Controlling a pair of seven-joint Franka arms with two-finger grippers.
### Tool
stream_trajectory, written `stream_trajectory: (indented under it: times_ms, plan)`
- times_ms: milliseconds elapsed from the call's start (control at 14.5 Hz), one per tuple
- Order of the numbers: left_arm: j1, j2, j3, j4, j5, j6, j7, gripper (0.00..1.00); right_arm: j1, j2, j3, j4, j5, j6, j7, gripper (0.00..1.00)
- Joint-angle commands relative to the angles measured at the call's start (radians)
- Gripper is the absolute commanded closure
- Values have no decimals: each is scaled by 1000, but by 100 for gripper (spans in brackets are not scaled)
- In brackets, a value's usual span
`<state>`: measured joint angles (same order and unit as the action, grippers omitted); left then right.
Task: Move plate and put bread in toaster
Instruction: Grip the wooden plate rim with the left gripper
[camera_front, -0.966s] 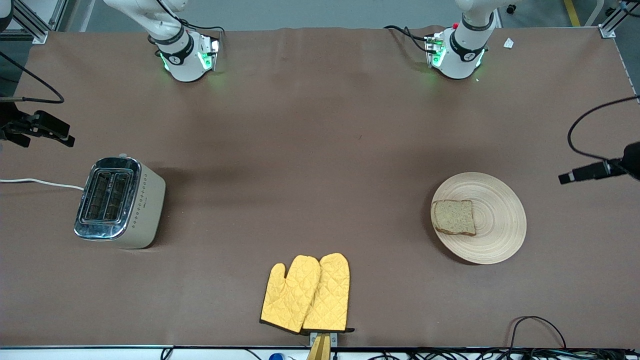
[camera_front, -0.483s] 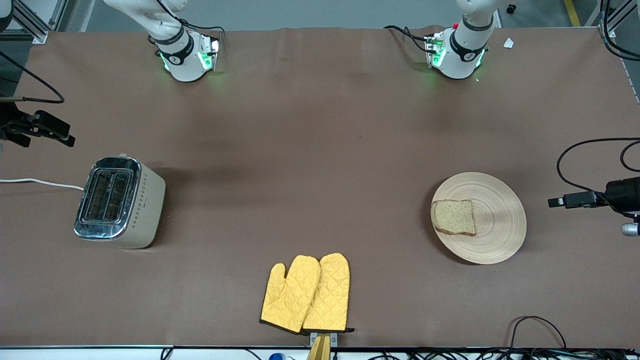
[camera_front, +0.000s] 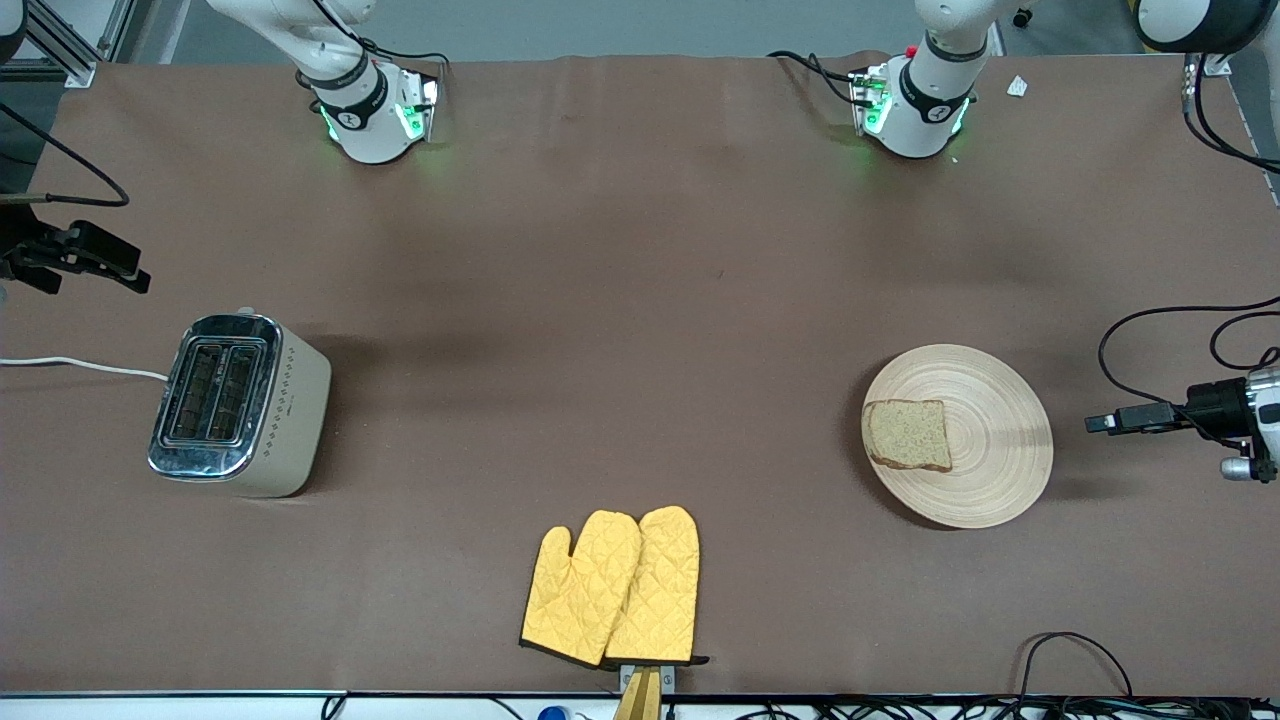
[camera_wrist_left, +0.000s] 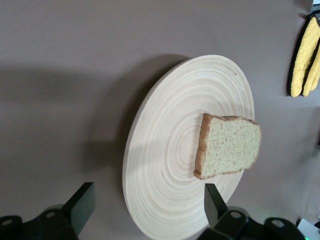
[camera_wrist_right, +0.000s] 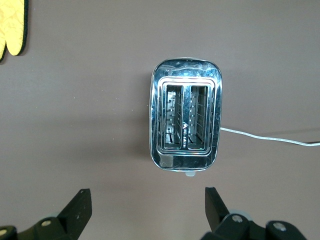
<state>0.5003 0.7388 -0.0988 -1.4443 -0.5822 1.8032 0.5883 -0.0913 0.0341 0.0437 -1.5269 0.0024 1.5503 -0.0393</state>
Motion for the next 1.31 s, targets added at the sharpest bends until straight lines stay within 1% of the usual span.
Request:
stream_trajectory:
  times_ms: [0, 207, 414, 552, 690, 897, 1034, 1241]
  plan:
    - [14, 51, -7, 28, -53, 7, 60, 14, -5, -10, 4, -4, 13, -6, -10, 0]
    - [9, 85, -10, 28, -61, 45, 67, 23, -4, -10, 7, -4, 13, -7, -5, 0]
    - [11, 86, -12, 24, -67, 48, 68, 31, -4, -10, 7, -4, 13, -6, -5, 0]
    - [3, 105, -12, 24, -62, 50, 82, 34, -4, -10, 7, -4, 14, -6, -7, 0]
    - [3, 131, -13, 24, -67, 67, 109, 35, -5, -10, 7, -4, 14, -4, -7, 0]
    - [1, 126, -15, 24, -62, 67, 119, 39, -5, -10, 7, -4, 14, -4, -8, 0]
    - [0, 126, -16, 24, -59, 61, 125, 48, -5, -10, 7, -4, 14, -4, -10, 0]
    - [0, 131, -22, 22, -59, 58, 146, 57, -7, -10, 7, -4, 14, -4, -11, 0]
